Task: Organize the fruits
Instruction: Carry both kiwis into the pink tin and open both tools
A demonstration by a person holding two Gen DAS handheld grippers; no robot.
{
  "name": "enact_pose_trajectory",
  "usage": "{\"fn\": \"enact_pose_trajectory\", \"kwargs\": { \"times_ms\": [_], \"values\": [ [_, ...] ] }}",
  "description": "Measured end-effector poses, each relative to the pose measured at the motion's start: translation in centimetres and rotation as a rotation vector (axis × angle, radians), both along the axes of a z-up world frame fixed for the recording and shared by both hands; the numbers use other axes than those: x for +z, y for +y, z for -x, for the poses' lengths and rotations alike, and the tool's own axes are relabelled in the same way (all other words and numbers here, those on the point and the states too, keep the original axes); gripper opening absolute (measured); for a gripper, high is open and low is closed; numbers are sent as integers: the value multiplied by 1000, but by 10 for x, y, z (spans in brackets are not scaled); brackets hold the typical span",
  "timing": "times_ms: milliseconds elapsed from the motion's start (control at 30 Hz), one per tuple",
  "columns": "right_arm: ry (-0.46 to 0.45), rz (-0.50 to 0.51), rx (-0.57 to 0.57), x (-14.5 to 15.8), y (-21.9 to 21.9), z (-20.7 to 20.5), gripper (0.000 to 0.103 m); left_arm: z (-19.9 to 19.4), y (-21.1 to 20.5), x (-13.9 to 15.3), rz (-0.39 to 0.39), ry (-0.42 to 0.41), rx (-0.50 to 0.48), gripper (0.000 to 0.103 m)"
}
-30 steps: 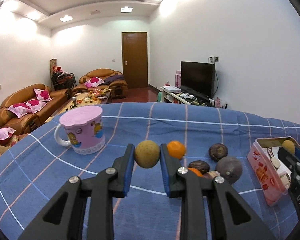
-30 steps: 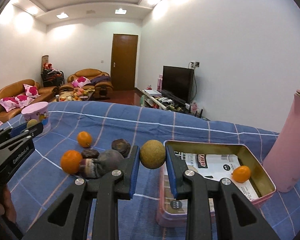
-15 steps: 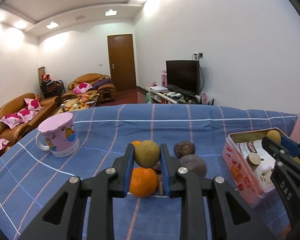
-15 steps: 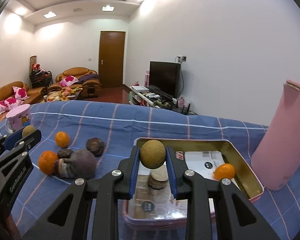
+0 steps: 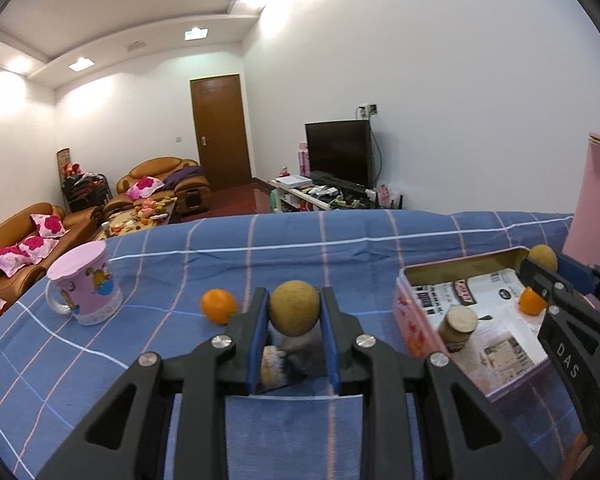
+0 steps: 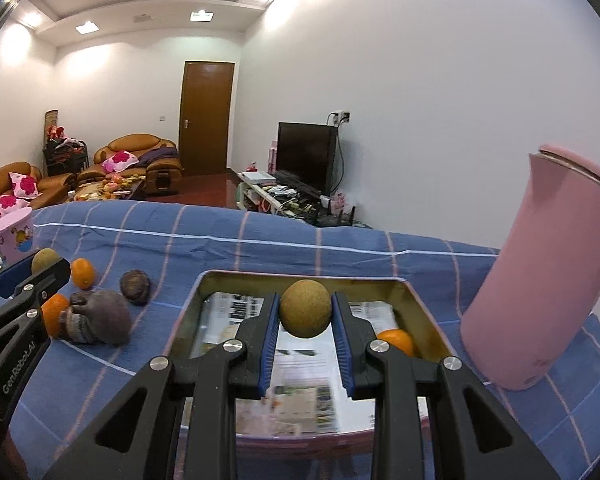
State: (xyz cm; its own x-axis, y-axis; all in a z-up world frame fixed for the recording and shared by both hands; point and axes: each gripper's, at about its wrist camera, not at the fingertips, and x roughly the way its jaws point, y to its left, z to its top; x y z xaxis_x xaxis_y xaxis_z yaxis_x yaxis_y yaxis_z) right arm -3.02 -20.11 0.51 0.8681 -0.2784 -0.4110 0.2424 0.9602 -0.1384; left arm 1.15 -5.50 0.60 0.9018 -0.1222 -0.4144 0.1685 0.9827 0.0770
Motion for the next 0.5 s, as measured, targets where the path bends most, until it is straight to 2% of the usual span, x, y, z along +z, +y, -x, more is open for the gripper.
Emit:
{"fn": "enact_pose_trajectory", "kwargs": {
  "times_ms": [300,500],
  "values": [
    [11,-16,-60,1,-22,-7,28,-5,-40,0,0,8,-55,27],
    [27,-6,-114,0,-38,-15,28,-12,-73,-2,-3,52,-101,27]
  ]
}}
